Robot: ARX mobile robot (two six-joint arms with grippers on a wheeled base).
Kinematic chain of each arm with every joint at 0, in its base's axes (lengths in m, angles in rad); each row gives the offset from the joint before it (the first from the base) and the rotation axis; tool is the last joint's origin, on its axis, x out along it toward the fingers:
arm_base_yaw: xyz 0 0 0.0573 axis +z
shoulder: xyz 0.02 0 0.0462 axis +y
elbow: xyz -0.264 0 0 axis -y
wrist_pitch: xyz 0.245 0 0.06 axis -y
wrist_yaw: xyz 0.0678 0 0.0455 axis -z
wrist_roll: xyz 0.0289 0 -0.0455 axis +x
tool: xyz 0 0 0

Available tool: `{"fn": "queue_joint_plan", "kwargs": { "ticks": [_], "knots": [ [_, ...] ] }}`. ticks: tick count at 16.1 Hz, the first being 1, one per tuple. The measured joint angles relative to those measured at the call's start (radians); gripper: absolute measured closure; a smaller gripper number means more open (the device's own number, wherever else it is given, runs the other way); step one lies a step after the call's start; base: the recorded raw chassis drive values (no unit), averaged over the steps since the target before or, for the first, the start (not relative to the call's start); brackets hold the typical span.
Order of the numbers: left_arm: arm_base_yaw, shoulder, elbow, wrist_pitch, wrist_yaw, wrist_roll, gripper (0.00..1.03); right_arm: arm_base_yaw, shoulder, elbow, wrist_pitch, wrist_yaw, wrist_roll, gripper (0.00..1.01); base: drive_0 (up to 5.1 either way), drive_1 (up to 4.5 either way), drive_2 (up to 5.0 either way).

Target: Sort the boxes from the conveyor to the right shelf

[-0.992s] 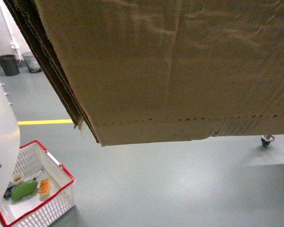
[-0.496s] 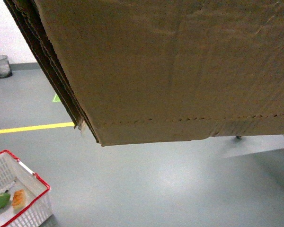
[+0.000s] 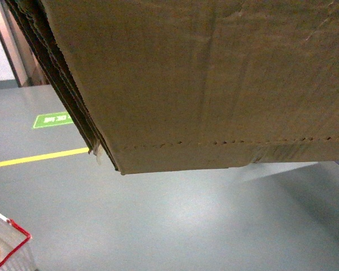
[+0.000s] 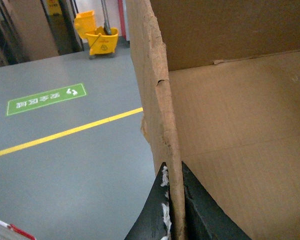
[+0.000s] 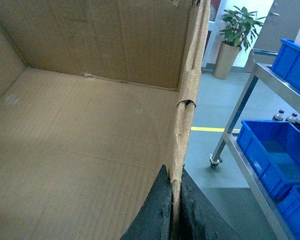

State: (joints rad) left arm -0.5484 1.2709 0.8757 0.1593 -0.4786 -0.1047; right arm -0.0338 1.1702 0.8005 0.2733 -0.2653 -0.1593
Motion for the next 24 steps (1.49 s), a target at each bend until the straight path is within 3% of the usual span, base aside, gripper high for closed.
{"fn": "queue_joint_plan", "kwargs": {
  "ticks": [24],
  "knots": [
    [0.001, -0.001, 0.000, 0.000, 0.000, 0.000, 1.01, 0.001, 0.000, 0.000, 0.001, 0.002, 0.000, 0.99, -1.4, -1.43, -1.4]
  ]
}}
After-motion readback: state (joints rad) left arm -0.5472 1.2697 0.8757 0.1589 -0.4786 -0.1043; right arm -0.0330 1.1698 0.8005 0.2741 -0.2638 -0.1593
